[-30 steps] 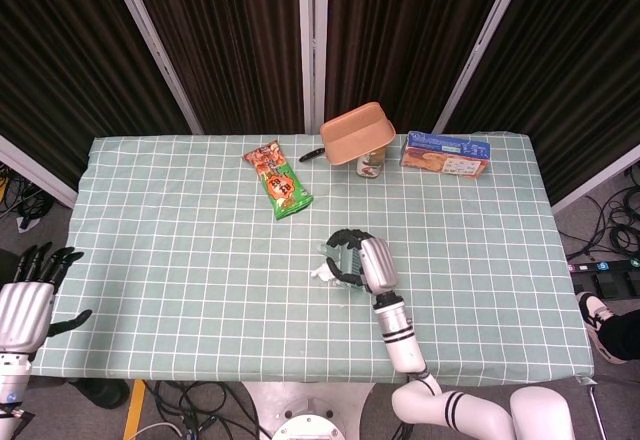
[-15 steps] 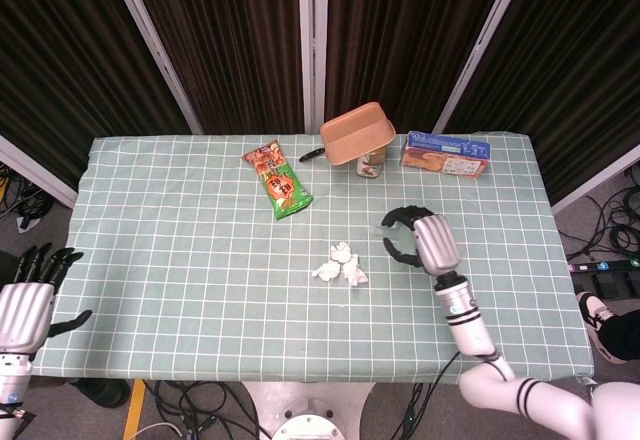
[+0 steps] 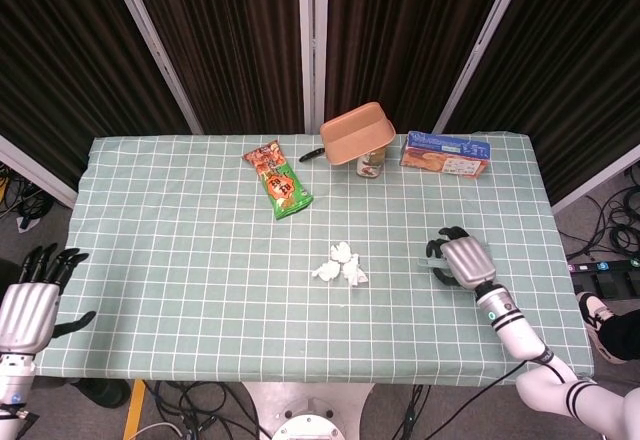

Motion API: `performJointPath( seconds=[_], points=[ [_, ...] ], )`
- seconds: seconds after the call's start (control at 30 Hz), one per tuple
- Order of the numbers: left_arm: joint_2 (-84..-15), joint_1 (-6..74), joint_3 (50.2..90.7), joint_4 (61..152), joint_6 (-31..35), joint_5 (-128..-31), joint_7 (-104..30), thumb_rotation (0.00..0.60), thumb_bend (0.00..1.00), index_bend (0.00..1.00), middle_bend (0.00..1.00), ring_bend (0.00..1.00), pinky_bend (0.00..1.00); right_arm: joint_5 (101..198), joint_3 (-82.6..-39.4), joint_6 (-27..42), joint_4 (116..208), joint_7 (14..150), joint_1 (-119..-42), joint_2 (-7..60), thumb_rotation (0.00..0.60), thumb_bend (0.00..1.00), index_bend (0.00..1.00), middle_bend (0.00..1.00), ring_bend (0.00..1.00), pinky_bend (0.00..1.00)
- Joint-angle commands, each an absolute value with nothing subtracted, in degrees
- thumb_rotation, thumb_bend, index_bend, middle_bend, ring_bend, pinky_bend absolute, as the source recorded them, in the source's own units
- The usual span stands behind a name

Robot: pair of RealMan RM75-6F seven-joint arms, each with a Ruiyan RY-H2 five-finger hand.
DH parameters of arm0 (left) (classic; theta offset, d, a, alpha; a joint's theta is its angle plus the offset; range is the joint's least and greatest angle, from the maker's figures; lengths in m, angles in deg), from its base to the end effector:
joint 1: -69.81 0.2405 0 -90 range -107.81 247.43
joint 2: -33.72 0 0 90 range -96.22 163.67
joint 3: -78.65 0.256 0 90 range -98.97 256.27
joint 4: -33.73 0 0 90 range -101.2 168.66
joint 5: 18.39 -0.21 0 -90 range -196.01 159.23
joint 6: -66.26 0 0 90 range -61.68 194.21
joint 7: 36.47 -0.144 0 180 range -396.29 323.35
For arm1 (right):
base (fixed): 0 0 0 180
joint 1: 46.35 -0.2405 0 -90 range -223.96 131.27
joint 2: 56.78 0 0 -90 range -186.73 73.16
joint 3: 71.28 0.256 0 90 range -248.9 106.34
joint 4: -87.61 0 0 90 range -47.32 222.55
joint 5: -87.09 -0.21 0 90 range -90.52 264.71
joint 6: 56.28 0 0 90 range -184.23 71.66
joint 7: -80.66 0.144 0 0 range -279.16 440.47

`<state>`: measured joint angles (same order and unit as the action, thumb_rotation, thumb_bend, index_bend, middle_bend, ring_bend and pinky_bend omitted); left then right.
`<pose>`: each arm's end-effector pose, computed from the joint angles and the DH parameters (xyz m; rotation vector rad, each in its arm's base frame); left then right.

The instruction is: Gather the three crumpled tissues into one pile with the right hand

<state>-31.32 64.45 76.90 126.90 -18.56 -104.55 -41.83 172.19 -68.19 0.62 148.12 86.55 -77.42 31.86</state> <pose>-0.3065 0.1793 0.1491 -1.4293 -0.8653 -0.8534 -0.2846 -0.3271 0.0109 1.8423 -0.9232 0.8062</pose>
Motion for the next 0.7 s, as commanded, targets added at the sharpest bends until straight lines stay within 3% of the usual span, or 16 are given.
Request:
performJointPath(
  seconds=[0.03, 0.17, 0.47, 0.7],
  points=[
    [-31.25, 64.45, 76.97, 127.00, -18.36, -104.37, -41.80, 0.600, 0.07, 0.18, 0.14, 0.05, 0.07, 170.47, -67.95, -0.31, 151.34, 84.72, -77.16, 30.34, 0.600, 0.28, 0.11, 0.24, 0.01, 0.09],
    [-31.57, 64.29, 77.04, 126.61, -17.71, -104.03, -41.44, 0.600, 0.07, 0.18, 0.14, 0.05, 0.07, 170.67, -67.30, 5.27, 157.76, 83.74, -74.73, 26.28, 0.600, 0.23, 0.04, 0.17, 0.00, 0.08],
    [-32.99, 63.93, 76.96, 124.51, -16.84, -103.50, -40.88, 0.600, 0.07, 0.18, 0.14, 0.05, 0.07, 173.90, -67.47, 23.29, 170.51, 89.11, -64.67, 12.62, 0.600, 0.27, 0.04, 0.16, 0.00, 0.08],
    [-35.75, 64.23, 76.15, 121.86, -19.45, -104.25, -42.28, 0.600, 0.07, 0.18, 0.14, 0.05, 0.07, 176.07, -69.20, 33.67, 176.69, 88.78, -57.21, 7.95, 0.600, 0.28, 0.03, 0.14, 0.00, 0.05]
  ],
)
